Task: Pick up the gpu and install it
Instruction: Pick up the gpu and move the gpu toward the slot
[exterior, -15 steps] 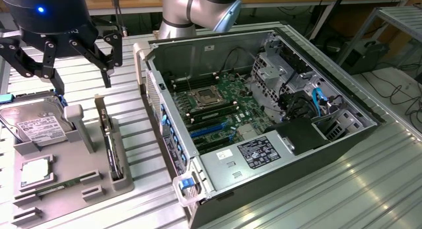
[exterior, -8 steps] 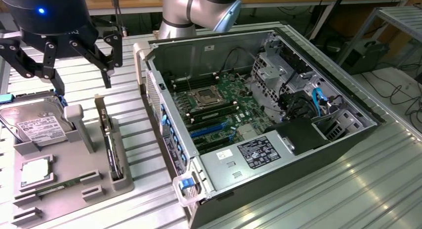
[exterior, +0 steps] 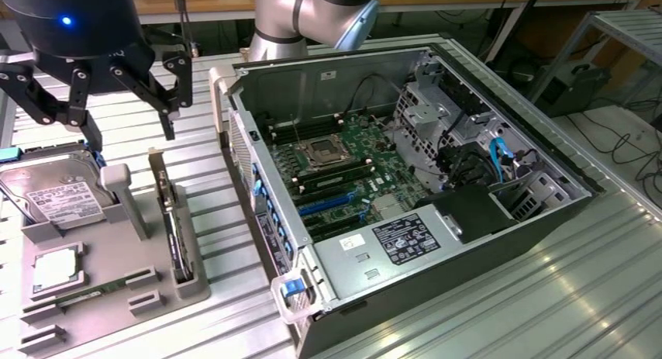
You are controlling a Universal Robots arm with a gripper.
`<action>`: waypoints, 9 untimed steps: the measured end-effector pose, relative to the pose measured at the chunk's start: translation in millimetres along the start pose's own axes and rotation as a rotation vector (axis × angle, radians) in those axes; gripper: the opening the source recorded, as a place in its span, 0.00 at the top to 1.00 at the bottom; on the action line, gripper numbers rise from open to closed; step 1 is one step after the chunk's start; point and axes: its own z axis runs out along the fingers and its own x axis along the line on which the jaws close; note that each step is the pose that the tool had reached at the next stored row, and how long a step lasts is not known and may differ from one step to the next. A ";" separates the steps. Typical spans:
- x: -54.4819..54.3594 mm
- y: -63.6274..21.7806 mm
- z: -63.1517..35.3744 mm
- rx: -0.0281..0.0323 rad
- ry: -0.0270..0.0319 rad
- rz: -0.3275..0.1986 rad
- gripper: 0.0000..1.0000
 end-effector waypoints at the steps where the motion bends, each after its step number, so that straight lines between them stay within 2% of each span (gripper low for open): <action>1: 0.0 -0.1 0.3 0.0000 0.0000 0.000 0.27; 9: 0.0 -0.5 1.8 0.0000 0.0000 0.000 0.27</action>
